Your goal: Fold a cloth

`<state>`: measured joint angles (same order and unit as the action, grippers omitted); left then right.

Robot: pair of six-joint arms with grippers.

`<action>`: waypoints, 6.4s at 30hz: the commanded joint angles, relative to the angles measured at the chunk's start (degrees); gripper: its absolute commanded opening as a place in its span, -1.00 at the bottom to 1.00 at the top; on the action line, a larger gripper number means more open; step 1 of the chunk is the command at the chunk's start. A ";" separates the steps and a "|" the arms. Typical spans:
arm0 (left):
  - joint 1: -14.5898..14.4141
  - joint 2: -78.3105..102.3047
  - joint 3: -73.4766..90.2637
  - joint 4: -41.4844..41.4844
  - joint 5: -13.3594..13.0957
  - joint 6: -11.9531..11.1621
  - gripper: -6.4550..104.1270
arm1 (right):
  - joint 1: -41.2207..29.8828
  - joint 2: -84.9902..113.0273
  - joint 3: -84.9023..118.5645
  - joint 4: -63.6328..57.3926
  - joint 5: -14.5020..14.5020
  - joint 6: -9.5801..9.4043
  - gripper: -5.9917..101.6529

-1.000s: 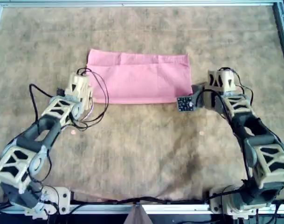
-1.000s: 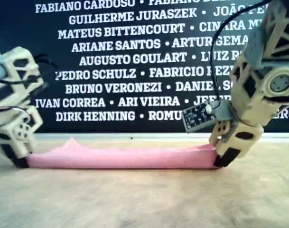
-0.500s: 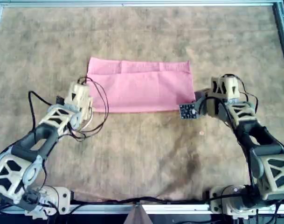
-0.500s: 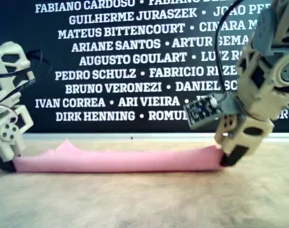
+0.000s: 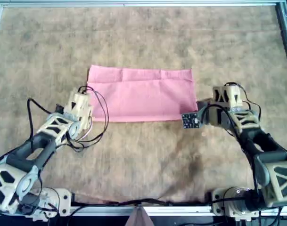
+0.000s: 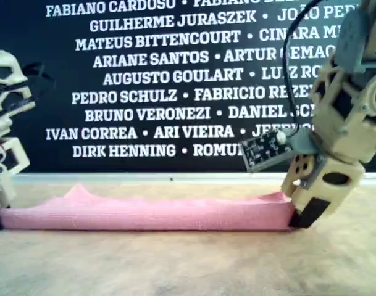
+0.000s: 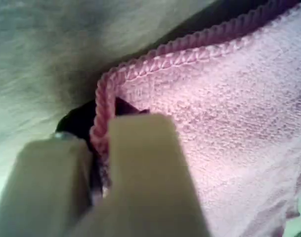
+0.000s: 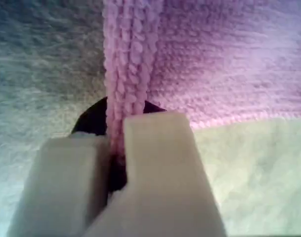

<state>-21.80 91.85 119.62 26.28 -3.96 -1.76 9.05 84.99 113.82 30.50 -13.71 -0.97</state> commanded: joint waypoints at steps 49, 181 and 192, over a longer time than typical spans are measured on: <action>0.53 49.31 27.33 -0.53 -1.49 0.26 0.03 | -1.32 51.59 32.61 1.05 1.32 -0.53 0.40; 15.47 85.52 52.73 -1.05 -1.32 0.09 0.03 | -1.67 8.96 -1.14 1.76 0.26 3.87 -0.91; 15.47 85.52 52.73 -1.05 -1.32 0.09 0.03 | 10.90 7.21 -13.10 1.76 1.14 8.35 -0.91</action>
<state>-7.47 177.19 173.50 26.19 -5.01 -1.85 16.26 91.85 106.26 32.26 -12.83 6.86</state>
